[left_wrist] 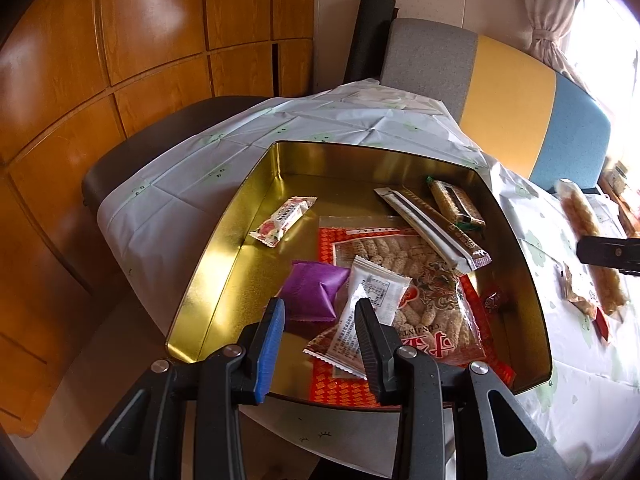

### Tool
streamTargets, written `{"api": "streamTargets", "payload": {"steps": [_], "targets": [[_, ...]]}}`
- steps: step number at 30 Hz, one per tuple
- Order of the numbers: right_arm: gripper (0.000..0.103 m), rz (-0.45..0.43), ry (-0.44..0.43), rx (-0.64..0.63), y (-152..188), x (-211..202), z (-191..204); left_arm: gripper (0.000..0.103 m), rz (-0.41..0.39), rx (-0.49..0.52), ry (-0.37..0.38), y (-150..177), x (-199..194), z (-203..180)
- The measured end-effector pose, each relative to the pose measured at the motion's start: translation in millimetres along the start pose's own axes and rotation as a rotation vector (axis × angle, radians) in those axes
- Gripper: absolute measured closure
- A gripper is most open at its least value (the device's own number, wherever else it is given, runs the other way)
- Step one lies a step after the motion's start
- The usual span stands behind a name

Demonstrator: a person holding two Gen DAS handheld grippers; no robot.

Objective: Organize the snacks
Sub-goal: 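Carry the rice-cracker bag into the gold tin with the right tool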

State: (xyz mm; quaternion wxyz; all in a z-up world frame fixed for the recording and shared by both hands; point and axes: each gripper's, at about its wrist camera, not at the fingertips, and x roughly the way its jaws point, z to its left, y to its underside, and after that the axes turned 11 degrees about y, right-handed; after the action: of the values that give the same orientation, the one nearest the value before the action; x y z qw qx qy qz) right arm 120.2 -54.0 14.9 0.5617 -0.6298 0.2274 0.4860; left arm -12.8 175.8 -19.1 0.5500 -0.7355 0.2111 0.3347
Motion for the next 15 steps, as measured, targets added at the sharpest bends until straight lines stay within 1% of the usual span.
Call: {"api": "streamTargets", "payload": {"steps": [3,6,15], "targets": [[0.027,0.010,-0.045,-0.063,-6.4,8.3,34.9,0.066,0.002,-0.008,-0.005,-1.0,-1.3,3.8],[0.027,0.030,-0.063,-0.114,-10.2,19.3,64.0,0.066,0.002,-0.013,-0.005,-1.2,-3.0,6.7],[0.027,0.055,-0.056,-0.164,-23.8,44.1,105.0,0.066,0.009,-0.029,-0.004,-2.4,-1.0,12.7]]}}
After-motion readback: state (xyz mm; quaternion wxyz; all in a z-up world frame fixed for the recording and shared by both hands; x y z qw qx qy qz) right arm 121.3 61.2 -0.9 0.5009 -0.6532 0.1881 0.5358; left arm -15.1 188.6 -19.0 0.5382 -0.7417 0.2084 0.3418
